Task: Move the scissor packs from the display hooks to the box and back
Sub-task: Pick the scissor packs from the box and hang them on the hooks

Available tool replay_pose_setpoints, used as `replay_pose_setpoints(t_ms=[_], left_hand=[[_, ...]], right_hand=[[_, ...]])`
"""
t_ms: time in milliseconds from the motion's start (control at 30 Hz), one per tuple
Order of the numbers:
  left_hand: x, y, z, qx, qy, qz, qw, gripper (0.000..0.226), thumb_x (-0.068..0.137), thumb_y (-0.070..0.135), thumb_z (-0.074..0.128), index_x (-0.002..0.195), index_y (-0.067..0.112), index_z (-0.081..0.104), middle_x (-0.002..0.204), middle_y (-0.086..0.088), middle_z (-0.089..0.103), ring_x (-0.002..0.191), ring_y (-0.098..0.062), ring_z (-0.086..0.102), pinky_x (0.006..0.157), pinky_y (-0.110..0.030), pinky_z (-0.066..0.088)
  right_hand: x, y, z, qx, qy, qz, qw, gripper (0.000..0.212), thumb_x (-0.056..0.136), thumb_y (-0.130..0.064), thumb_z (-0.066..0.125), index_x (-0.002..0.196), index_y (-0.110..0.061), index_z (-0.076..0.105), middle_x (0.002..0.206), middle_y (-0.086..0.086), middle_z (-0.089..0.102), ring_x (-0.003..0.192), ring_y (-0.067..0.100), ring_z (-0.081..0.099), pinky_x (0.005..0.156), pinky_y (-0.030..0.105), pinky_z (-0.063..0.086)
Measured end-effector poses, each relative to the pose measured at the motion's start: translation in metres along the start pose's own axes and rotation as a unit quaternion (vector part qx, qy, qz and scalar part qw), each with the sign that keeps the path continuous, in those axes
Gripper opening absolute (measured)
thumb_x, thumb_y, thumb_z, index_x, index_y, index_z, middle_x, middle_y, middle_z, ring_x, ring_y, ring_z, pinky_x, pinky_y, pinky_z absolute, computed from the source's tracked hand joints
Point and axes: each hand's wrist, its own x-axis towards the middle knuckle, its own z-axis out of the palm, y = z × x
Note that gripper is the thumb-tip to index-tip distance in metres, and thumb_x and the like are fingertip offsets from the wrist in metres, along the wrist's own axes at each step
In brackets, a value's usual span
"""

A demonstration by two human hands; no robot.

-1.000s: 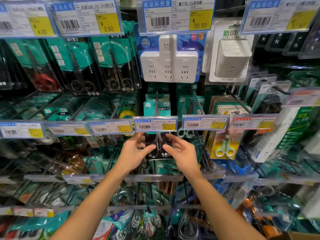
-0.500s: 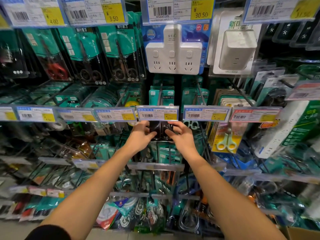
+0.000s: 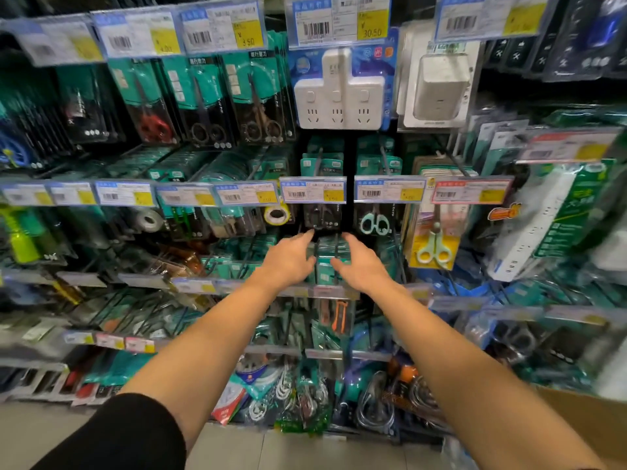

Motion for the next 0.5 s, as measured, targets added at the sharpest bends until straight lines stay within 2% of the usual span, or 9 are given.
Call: replay_pose_setpoints(t_ms=[67,200,333,500], left_hand=[[-0.018,0.01,0.005,0.057,0.005,0.005,0.998,0.062,0.096,0.035,0.052,0.152,0.022,0.028,0.15,-0.004,0.044,0.132,-0.03,0.046,0.102,-0.047,0.044],[-0.061,0.036,0.016,0.122,-0.016,0.02,0.992,0.058,0.097,0.038,0.047,0.149,0.018,0.032,0.147,-0.006,0.046,0.129,-0.031,0.048,0.098,-0.049,0.044],[-0.116,0.054,0.043,0.096,-0.012,0.051,0.994,0.055,0.096,0.036,0.048,0.146,0.018,0.037,0.144,-0.008,0.05,0.128,-0.031,0.049,0.1,-0.046,0.044],[-0.187,0.081,0.078,0.1,-0.001,0.077,0.992,0.048,0.093,0.035,0.051,0.136,0.015,0.046,0.135,-0.008,0.055,0.123,-0.031,0.053,0.093,-0.046,0.046]], right_hand=[[-0.022,0.005,0.002,-0.1,0.005,-0.019,0.995,0.072,0.093,-0.039,0.057,0.152,-0.02,0.02,0.156,0.006,0.031,0.144,0.026,0.026,0.114,0.041,0.031],[-0.071,0.019,0.003,-0.231,0.015,-0.056,0.971,0.07,0.095,-0.042,0.052,0.151,-0.011,0.023,0.153,0.015,0.034,0.141,0.034,0.03,0.115,0.044,0.029],[-0.13,0.034,0.003,-0.252,0.007,-0.052,0.966,0.069,0.095,-0.041,0.052,0.149,-0.007,0.025,0.151,0.017,0.036,0.139,0.032,0.033,0.114,0.04,0.029],[-0.216,0.064,0.006,-0.228,0.0,-0.017,0.974,0.066,0.096,-0.036,0.053,0.149,-0.007,0.025,0.149,0.016,0.036,0.139,0.032,0.031,0.113,0.04,0.031]])
